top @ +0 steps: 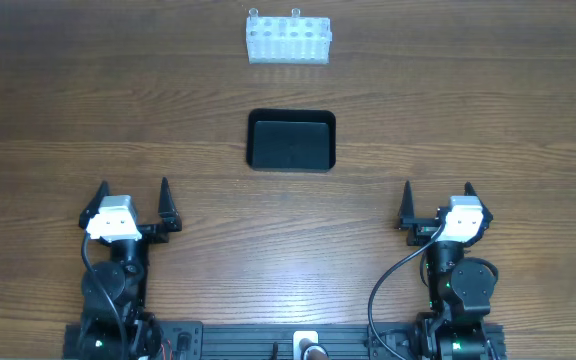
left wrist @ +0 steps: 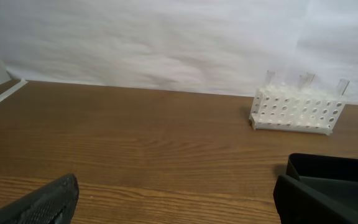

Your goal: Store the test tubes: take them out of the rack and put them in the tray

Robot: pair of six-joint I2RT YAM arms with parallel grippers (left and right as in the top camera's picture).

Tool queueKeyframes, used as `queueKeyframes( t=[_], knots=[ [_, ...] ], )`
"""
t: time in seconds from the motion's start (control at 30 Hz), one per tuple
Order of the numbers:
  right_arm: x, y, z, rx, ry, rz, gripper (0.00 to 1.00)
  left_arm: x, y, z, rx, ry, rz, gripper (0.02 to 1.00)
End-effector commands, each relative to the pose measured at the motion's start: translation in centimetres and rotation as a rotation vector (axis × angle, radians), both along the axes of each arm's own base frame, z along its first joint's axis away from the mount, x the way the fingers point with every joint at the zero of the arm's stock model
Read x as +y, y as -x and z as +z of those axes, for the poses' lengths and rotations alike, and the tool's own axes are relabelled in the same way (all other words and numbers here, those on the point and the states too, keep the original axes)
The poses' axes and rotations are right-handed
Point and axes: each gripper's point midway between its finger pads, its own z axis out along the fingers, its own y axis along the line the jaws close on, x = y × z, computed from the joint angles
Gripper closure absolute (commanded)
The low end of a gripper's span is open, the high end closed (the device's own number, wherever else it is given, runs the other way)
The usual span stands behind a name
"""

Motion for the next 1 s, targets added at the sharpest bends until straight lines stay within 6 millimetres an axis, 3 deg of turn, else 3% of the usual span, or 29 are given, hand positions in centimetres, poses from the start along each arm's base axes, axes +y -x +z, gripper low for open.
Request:
queueKeyframes(
  t=[0.03,0.3,0.6,0.77,0.87,0.9,1.0],
  knots=[
    [0.1,0.0,-0.3,0.008,0.000,0.007,0.009,0.3,0.0,-0.1,0.000,-0.012,0.017,0.018],
    [0.1,0.0,-0.3,0.008,0.000,0.007,0.007,0.1,-0.1,0.0,-0.005,0.035,0.006,0.018],
    [0.1,0.0,-0.3,0.008,0.000,0.007,0.007,-0.9,-2.9,3.5,-0.088,0.085,-0.090,0.023],
    [0.1,0.0,-0.3,0.008,0.000,0.007,0.007,-1.6,-6.8,5.8,-0.013,0.088,-0.122,0.020],
    [0.1,0.0,-0.3,0.008,0.000,0.007,0.009,-2.7,-10.7,8.0,0.038,0.083,-0.150,0.020],
    [0.1,0.0,-0.3,0.008,0.000,0.007,0.009,-3.9,-13.2,9.1,0.070,0.077,-0.174,0.023],
    [0.1,0.0,-0.3,0.008,0.000,0.007,0.009,-6.2,-17.7,10.4,0.125,0.071,-0.204,0.020]
  ],
)
